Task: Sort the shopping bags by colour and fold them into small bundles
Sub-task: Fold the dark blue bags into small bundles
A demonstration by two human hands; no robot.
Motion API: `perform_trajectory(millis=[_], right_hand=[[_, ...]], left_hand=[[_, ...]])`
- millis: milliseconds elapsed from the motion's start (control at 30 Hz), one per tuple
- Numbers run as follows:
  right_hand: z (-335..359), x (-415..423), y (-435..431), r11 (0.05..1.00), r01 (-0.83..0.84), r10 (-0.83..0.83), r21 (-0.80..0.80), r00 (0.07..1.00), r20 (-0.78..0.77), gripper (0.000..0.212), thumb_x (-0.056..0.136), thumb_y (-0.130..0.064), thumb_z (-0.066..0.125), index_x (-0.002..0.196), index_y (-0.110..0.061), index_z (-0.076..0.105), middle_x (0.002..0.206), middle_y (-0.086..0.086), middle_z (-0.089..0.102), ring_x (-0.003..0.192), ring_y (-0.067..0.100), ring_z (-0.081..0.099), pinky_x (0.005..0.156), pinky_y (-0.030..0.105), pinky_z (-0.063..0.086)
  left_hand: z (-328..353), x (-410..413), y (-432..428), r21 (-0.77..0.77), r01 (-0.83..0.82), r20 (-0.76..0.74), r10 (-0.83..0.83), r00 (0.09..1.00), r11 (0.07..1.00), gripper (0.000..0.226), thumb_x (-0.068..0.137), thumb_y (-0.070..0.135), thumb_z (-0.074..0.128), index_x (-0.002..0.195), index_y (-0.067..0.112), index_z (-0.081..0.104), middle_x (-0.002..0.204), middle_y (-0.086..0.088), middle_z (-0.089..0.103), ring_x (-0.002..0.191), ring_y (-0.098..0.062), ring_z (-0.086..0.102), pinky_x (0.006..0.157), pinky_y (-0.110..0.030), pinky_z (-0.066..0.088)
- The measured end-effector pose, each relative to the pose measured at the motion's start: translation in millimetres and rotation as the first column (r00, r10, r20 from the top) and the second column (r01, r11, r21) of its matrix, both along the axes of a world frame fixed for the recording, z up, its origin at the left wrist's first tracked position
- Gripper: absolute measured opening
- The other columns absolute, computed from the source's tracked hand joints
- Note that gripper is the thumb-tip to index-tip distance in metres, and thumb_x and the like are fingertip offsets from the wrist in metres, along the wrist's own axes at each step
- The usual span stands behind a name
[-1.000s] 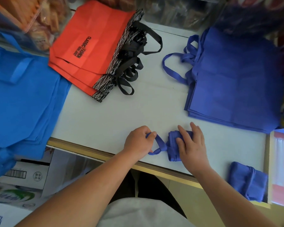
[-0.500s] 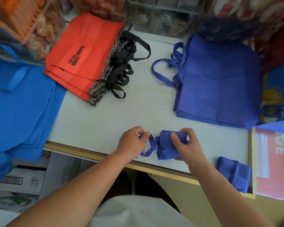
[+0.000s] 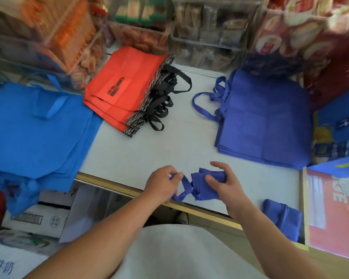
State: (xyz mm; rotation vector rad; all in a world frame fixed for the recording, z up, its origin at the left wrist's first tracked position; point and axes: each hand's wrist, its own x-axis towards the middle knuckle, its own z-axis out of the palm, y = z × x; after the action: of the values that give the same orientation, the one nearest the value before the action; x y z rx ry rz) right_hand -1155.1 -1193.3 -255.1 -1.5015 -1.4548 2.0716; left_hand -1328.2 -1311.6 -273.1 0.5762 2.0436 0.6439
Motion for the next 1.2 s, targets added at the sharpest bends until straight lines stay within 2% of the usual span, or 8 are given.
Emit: perform_trajectory(millis=[133, 400, 567, 667, 767, 900, 1033, 1200], right_hand=[[17.1, -1.3, -8.4, 0.979, -0.135, 0.134, 0.155, 0.991, 0.019, 0.015, 0.097, -0.014, 0.068, 0.107, -0.025, 0.063, 0.109, 0.0, 0.068, 0.095, 0.02, 0.065, 0.07, 0.02, 0.055], [83.1, 6.3, 0.6, 0.915, -0.274, 0.305, 0.296, 0.95, -0.062, 0.039, 0.086, 0.009, 0.072, 0.103, -0.024, 0.06, 0.087, -0.006, 0.064, 0.072, 0.011, 0.055, 0.064, 0.017, 0.045], [102.3, 11.7, 9.3, 0.814, -0.423, 0.441, 0.397, 0.896, 0.051, 0.04, 0.076, 0.006, 0.082, 0.096, -0.025, 0.066, 0.084, -0.009, 0.067, 0.07, 0.008, 0.058, 0.066, 0.018, 0.049], [103.6, 11.6, 16.5, 0.749, -0.5, 0.5, 0.434, 0.857, 0.124, 0.042, 0.074, -0.001, 0.085, 0.095, -0.033, 0.068, 0.096, -0.012, 0.073, 0.084, 0.011, 0.068, 0.076, 0.025, 0.056], [100.6, 13.6, 20.5, 0.774, -0.463, 0.459, 0.432, 0.88, 0.119, 0.042, 0.077, -0.004, 0.084, 0.098, -0.037, 0.067, 0.104, -0.011, 0.072, 0.092, 0.014, 0.069, 0.078, 0.028, 0.056], [103.2, 13.3, 22.5, 0.808, -0.395, 0.408, 0.437, 0.91, 0.067, 0.037, 0.08, -0.014, 0.086, 0.103, -0.037, 0.067, 0.134, -0.023, 0.055, 0.11, 0.005, 0.065, 0.08, 0.026, 0.057], [107.3, 6.8, 26.8, 0.79, -0.437, 0.446, 0.43, 0.891, 0.087, 0.027, 0.087, -0.019, 0.08, 0.101, -0.028, 0.059, 0.091, -0.005, 0.071, 0.082, 0.02, 0.068, 0.065, 0.026, 0.055], [110.3, 4.7, 36.7, 0.868, -0.318, 0.334, 0.38, 0.942, 0.025, 0.023, 0.091, -0.02, 0.077, 0.1, -0.023, 0.056, 0.088, 0.002, 0.07, 0.079, 0.027, 0.068, 0.064, 0.033, 0.056]], left_hand=[[10.0, -5.1, -4.3, -0.043, -0.019, 0.02, 0.02, 1.0, 0.999, 0.024, 0.101, 0.045, 0.056, 0.093, 0.023, 0.061, 0.065, -0.005, 0.072, 0.06, -0.023, 0.072, 0.053, -0.035, 0.06], [40.9, -11.6, 20.7, -0.054, -0.017, 0.142, 0.025, 0.99, 0.998, 0.024, 0.098, 0.036, 0.066, 0.095, 0.012, 0.065, 0.071, -0.007, 0.068, 0.053, -0.018, 0.067, 0.043, -0.024, 0.039], [76.1, -8.3, 50.1, 0.08, 0.116, 0.174, -0.128, 0.976, 0.99, 0.023, 0.098, 0.035, 0.065, 0.1, 0.012, 0.065, 0.071, -0.008, 0.073, 0.052, -0.02, 0.069, 0.04, -0.023, 0.034], [92.1, -5.1, 59.0, 0.156, 0.267, 0.146, -0.289, 0.946, 0.951, 0.018, 0.099, 0.033, 0.062, 0.097, 0.015, 0.066, 0.079, -0.01, 0.075, 0.06, -0.024, 0.072, 0.041, -0.022, 0.038], [98.6, -7.3, 56.5, 0.185, 0.336, 0.115, -0.36, 0.926, 0.923, 0.016, 0.101, 0.034, 0.059, 0.097, 0.02, 0.066, 0.079, -0.006, 0.074, 0.064, -0.021, 0.071, 0.046, -0.025, 0.043], [103.8, -12.4, 51.7, 0.313, 0.328, 0.155, -0.389, 0.908, 0.891, 0.016, 0.104, 0.03, 0.058, 0.101, 0.019, 0.069, 0.095, -0.018, 0.069, 0.069, -0.015, 0.058, 0.065, -0.029, 0.051], [109.2, -15.2, 51.6, 0.37, 0.312, 0.182, -0.397, 0.9, 0.875, 0.02, 0.106, 0.032, 0.054, 0.102, 0.022, 0.071, 0.1, -0.016, 0.068, 0.078, -0.013, 0.056, 0.074, -0.031, 0.05], [106.0, -20.3, 43.1, 0.399, 0.129, 0.303, -0.263, 0.916, 0.908, 0.025, 0.094, 0.021, 0.073, 0.118, 0.028, 0.071, 0.106, -0.004, 0.074, 0.096, -0.012, 0.069, 0.092, -0.031, 0.058]])
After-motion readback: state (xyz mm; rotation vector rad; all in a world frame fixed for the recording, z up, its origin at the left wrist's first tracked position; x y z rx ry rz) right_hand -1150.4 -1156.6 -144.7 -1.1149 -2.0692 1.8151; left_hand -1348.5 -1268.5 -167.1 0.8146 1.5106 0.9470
